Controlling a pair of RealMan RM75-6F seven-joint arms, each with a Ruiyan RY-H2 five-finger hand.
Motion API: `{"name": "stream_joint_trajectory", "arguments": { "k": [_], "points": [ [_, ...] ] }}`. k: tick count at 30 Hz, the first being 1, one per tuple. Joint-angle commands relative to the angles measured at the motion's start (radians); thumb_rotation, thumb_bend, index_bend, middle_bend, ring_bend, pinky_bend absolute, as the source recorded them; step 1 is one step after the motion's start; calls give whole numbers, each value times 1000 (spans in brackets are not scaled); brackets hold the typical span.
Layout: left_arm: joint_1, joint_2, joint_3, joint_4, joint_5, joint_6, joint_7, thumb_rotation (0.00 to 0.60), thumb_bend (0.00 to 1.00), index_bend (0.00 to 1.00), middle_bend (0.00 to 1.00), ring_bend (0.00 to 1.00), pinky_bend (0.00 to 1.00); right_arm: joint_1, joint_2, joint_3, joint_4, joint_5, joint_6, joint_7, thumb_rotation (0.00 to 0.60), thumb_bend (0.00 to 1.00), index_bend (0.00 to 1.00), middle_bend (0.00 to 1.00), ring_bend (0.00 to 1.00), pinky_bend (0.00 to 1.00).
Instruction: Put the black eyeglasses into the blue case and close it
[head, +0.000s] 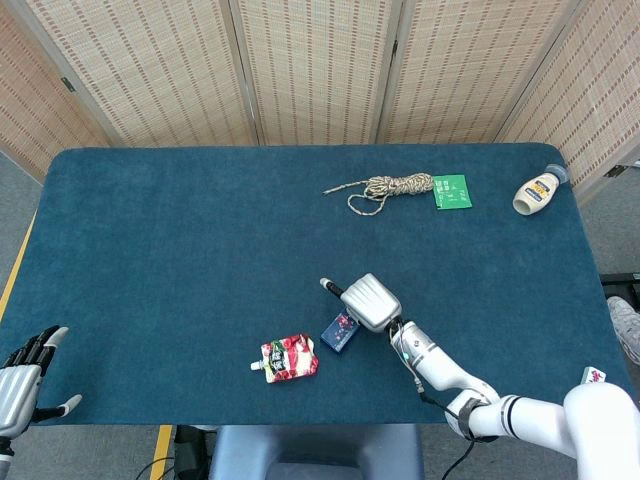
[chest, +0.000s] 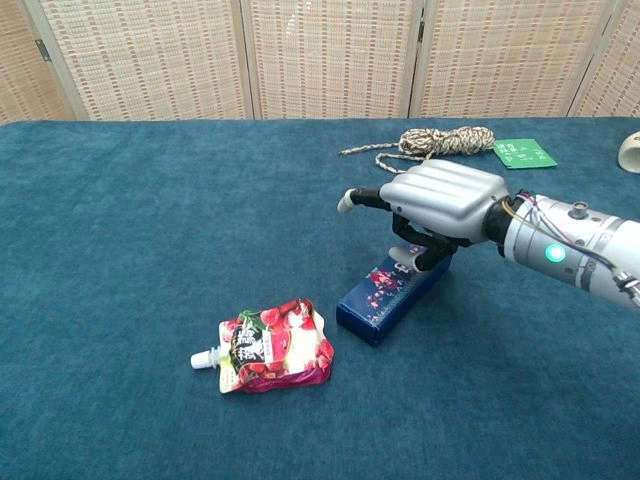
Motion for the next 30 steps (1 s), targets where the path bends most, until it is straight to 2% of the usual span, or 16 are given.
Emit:
{"name": "stream_joint_trajectory", "arguments": {
  "k": [1, 2, 4, 10, 16, 19, 23, 30],
  "points": [
    [-1, -2, 0, -2, 2, 0, 2, 600, 195, 78, 101, 121, 233, 10, 81, -12, -91, 14, -50, -14, 600, 186, 120, 863, 1000, 918],
    [-1, -2, 0, -2, 3, -1, 2, 600, 195, 78, 101, 121, 233, 14, 91, -12, -101, 22, -62, -21, 600, 136, 120, 863, 1000, 918],
    [-2, -4, 1, -4, 4, -2, 4, 600, 195, 78, 101, 121, 233, 24, 102, -13, -109, 42, -90, -44, 600, 96, 120, 863, 1000, 918],
    [0, -1, 1, -8, 0, -1, 9, 600, 194, 77, 101, 121, 233, 67, 84, -5, -80, 117, -178, -108, 600, 93, 150, 863, 1000, 918],
    [1, 10, 4, -12, -9, -10, 9, 600, 195, 77, 101, 121, 233, 112, 56, 6, -36, 183, -238, -155, 600, 132, 248, 863, 1000, 917],
    [0, 12, 4, -14, -13, -14, 6, 600, 195, 77, 101, 121, 233, 125, 52, 10, -27, 202, -246, -164, 600, 215, 402, 863, 1000, 918],
    [-1, 11, 3, -12, -14, -18, 2, 600, 195, 78, 101, 121, 233, 136, 47, 13, -13, 231, -253, -168, 600, 285, 512, 865, 1000, 918],
    [-6, 9, 3, -11, -12, -25, 2, 600, 195, 77, 101, 121, 233, 143, 7, 49, 76, 306, -233, -141, 600, 294, 528, 865, 1000, 918]
  ]
}}
